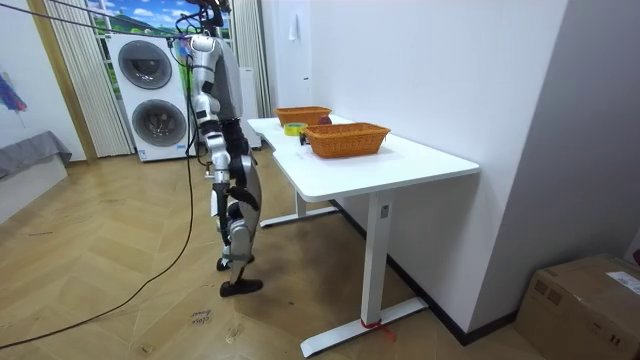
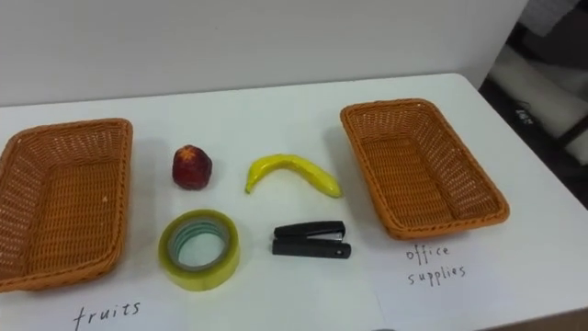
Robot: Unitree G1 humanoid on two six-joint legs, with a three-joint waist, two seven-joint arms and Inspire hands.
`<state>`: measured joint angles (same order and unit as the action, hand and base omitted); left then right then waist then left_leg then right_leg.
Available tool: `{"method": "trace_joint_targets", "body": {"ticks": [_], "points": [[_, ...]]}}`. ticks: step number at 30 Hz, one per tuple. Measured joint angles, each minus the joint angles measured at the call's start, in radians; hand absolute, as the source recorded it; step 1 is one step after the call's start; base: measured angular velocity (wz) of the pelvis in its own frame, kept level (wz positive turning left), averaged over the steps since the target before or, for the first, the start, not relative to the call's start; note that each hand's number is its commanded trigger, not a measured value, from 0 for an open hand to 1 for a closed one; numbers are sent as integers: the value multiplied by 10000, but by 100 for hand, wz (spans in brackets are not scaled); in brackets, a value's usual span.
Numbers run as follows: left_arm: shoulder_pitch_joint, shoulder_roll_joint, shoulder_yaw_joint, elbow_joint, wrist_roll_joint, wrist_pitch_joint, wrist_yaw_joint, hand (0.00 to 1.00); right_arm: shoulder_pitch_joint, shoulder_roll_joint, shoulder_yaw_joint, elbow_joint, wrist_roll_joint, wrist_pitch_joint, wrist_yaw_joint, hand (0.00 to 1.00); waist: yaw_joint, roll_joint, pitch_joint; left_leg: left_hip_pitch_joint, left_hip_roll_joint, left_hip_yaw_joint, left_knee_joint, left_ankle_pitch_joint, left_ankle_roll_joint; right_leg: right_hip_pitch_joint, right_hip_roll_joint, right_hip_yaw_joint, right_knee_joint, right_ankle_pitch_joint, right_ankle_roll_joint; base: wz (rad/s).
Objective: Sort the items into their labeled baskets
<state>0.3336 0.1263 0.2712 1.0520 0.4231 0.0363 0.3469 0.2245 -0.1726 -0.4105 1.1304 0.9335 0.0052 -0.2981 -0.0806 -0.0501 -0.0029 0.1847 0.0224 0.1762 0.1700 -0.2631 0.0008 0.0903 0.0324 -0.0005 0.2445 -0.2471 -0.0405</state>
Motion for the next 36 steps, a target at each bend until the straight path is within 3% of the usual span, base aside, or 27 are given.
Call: {"method": "trace_joint_targets", "body": {"ticks": [5,10,18,25,28,33,36], "points": [[8,23,-14,-34,-18,-161,106,0,86,-4,-74,-1494,-21,-193,-867,0,21,8,2,-7,9,114,78,2,0,-30,16,116,39,2,-4,-7],[-71,120,-133,-139,-206,-472,233,0,22,-7,-66,-3797,-774,-645,-2127,0,22,11,5,-177,7,160,180,1,-1,-232,43,289,125,22,9,-6],[-43,121,-208,-166,-194,-473,368,0,-10,0,-66,-5889,-1977,-1113,-3701,0,42,59,-2,-200,10,153,177,1,0,-226,37,233,96,33,10,0],[-87,119,-421,-112,-163,-528,366,0,56,5,-35,-7709,-3545,-1132,-5381,0,53,167,26,-290,5,166,172,4,3,-381,40,236,181,38,14,-1],[-87,110,-445,-143,-182,-527,348,0,136,-88,-27,-9389,-3546,-1338,-5700,0,57,118,38,-454,7,167,181,16,18,-604,45,231,306,37,9,-1],[-93,198,-698,-98,-277,-580,302,0,-56,-390,-17,-10493,-3873,-1849,-5779,0,283,-114,66,-491,15,139,218,16,18,-563,34,164,216,44,2,4],[-53,190,-828,-117,-271,-584,280,0,-61,-386,-16,-11216,-4299,-1878,-5856,0,371,-104,36,-567,14,118,216,16,18,-560,21,122,91,89,23,3]]}}
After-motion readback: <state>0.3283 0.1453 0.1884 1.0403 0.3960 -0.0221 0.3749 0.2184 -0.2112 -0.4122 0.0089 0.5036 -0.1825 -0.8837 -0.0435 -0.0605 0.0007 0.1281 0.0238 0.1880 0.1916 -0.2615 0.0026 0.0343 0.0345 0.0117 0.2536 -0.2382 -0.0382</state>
